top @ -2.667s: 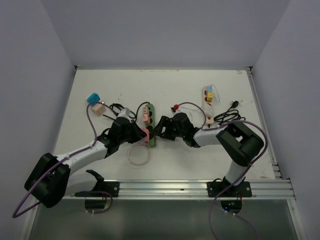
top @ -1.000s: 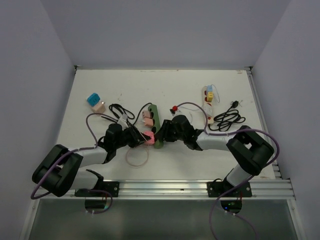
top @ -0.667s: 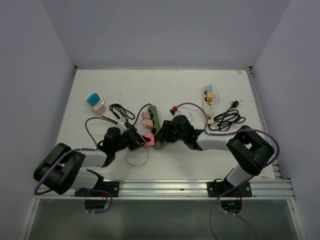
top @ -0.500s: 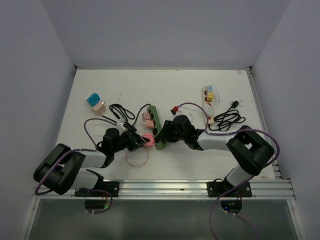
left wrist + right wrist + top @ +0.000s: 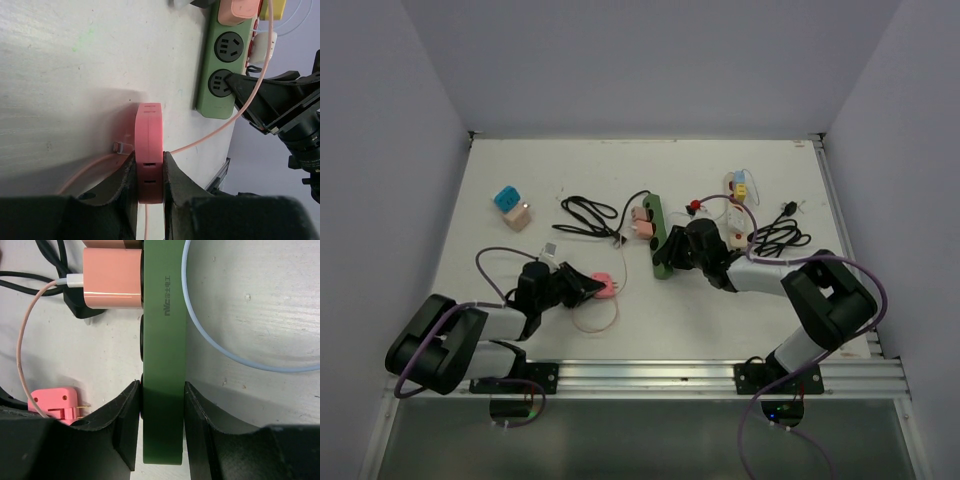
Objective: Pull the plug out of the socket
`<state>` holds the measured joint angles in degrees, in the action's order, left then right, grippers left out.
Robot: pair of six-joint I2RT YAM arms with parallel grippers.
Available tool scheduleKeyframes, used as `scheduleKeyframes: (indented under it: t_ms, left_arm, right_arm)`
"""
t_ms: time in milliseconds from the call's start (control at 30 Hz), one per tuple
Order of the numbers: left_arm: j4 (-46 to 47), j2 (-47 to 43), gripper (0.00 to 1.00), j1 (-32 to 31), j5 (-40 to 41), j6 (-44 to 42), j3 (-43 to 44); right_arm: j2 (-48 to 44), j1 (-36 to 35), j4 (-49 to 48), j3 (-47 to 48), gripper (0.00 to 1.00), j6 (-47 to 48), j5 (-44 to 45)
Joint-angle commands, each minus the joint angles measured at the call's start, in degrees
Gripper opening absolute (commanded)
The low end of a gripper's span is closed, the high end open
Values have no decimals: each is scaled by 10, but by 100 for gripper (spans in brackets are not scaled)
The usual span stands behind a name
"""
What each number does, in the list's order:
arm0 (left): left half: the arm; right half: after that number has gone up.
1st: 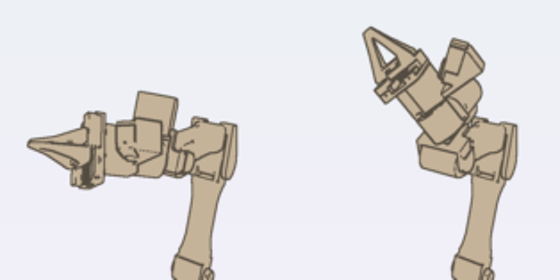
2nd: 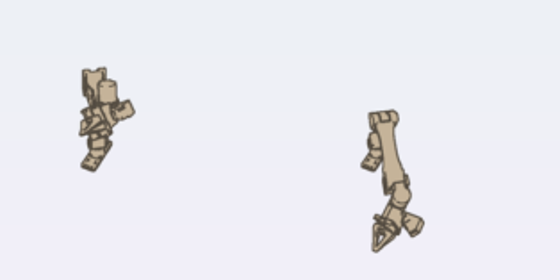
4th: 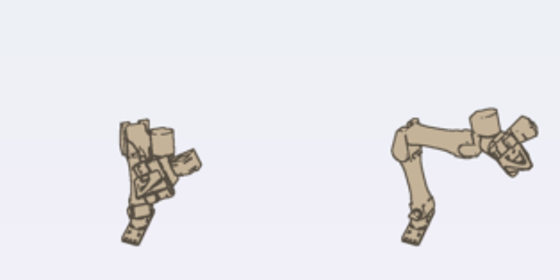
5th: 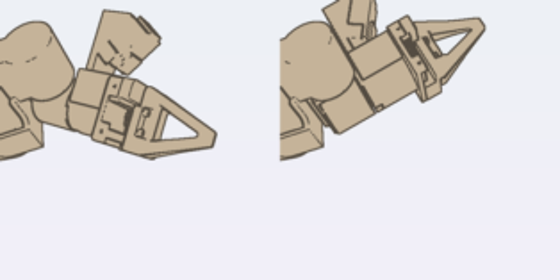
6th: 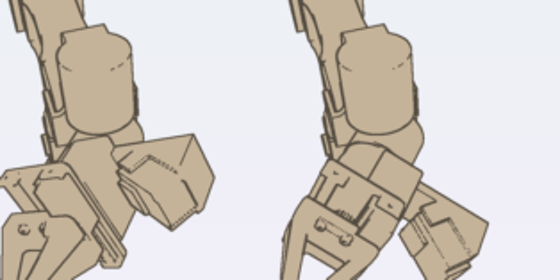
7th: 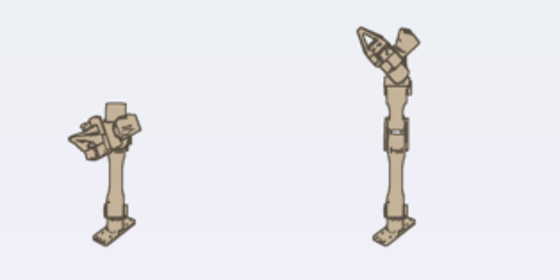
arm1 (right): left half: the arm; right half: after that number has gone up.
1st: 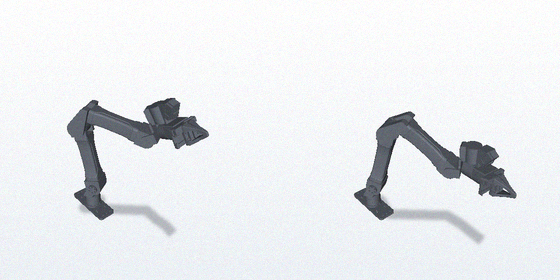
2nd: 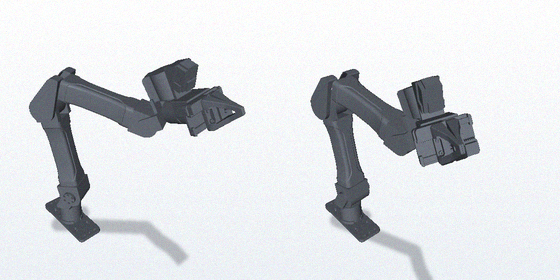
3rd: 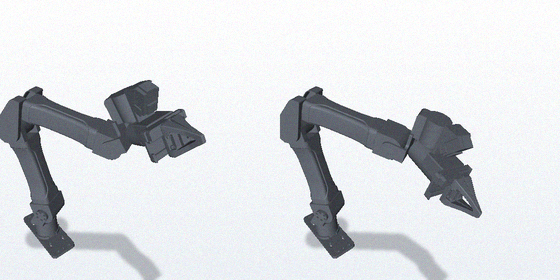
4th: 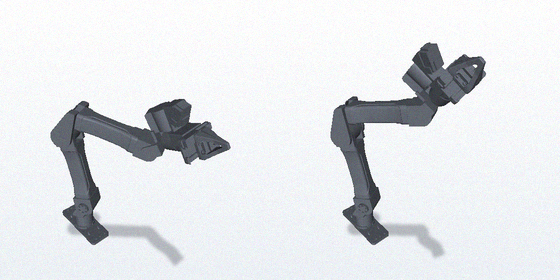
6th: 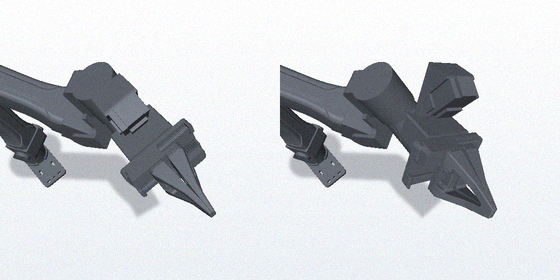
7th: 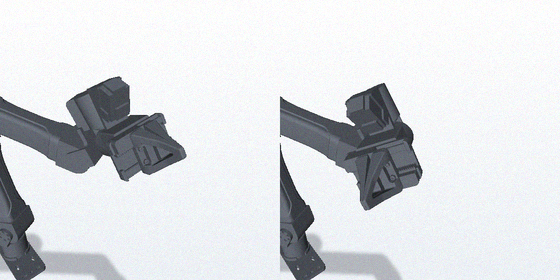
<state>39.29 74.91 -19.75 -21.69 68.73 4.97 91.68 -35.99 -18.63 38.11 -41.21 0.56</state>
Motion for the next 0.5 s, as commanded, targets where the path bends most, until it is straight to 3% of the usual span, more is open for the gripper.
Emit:
scheduleKeyframes:
  t_ms: [0,33,67,133,167,267,333,467]
  left_arm:
    - [-10,8,11,6,6,-34,16]
    - [-10,7,18,6,5,-36,17]
    - [-10,3,34,6,3,-37,18]
    - [-19,-5,49,6,2,-43,21]
    - [-28,-19,63,6,2,-52,28]
    - [-82,-57,88,6,13,-64,48]
    - [-129,-81,98,6,27,-77,60]
    - [-208,-139,100,6,55,-101,113]
  right_arm:
    - [-10,2,54,-16,0,54,1]
    - [-14,2,55,-16,0,64,-3]
    - [-19,2,57,-15,0,68,-4]
    - [-33,1,62,-15,0,81,-22]
    - [-39,2,63,-16,0,83,-26]
    - [-52,2,71,-17,0,97,-41]
    - [-59,0,74,-19,0,105,-59]
    - [-69,-3,66,-29,0,110,-93]
